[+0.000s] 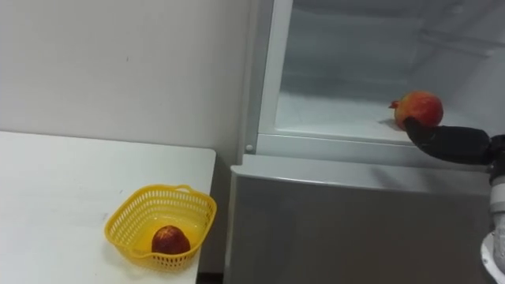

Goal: Retrieve from the upper fridge

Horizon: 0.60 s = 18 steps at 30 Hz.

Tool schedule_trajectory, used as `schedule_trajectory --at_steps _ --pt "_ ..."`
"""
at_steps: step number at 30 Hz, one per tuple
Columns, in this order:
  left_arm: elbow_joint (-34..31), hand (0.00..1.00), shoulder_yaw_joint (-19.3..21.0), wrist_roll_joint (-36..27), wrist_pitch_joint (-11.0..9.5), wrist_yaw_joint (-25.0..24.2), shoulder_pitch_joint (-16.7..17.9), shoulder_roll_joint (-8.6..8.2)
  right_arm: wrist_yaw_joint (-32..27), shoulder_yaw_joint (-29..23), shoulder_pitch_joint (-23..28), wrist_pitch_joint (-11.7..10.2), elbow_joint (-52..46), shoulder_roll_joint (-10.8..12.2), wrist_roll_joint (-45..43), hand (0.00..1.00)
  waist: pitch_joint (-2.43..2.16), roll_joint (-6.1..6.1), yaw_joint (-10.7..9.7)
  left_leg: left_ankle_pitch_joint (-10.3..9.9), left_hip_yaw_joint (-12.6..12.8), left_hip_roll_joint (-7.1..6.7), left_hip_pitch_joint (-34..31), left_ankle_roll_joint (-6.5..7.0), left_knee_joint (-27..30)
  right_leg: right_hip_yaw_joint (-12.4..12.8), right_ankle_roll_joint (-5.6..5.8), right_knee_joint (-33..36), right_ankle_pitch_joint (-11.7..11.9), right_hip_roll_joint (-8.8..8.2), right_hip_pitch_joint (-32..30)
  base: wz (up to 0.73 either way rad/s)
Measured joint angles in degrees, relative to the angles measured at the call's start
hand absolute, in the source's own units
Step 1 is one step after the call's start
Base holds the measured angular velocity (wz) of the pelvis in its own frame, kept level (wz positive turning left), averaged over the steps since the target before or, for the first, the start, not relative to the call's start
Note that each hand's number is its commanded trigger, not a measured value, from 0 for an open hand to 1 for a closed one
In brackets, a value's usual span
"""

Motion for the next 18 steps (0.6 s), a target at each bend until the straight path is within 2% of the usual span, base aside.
schedule_trajectory --at_steps 6,9,18 --pt "0.04 0.00 0.41 0.07 0.47 -0.06 -0.04 0.09 0.47 -0.01 -0.55 0.07 3.81 -0.39 0.35 0.00 0.16 -0.26 0.62 0.00 0.09 0.02 0.15 0.00 0.13 0.01 -0.01 -0.04 0.00 -0.19 0.20 0.00" --pt "0.02 0.00 1.31 0.06 0.55 -0.17 -0.10 0.08 1.30 -0.01 -0.54 0.87 5.12 -0.39 0.33 0.00 0.19 -0.31 0.94 0.00 0.06 0.01 -0.39 0.00 0.53 -0.06 -0.02 -0.03 -0.01 -0.15 -0.16 0.01" --pt "0.01 0.00 1.90 0.09 0.75 -0.05 -0.57 0.05 1.54 0.01 -0.92 1.09 6.97 -0.41 0.30 0.00 -0.06 0.24 1.58 0.00 -0.50 -0.02 -0.82 -0.01 0.65 -0.66 -0.03 -0.04 0.00 -0.11 -0.19 0.04"
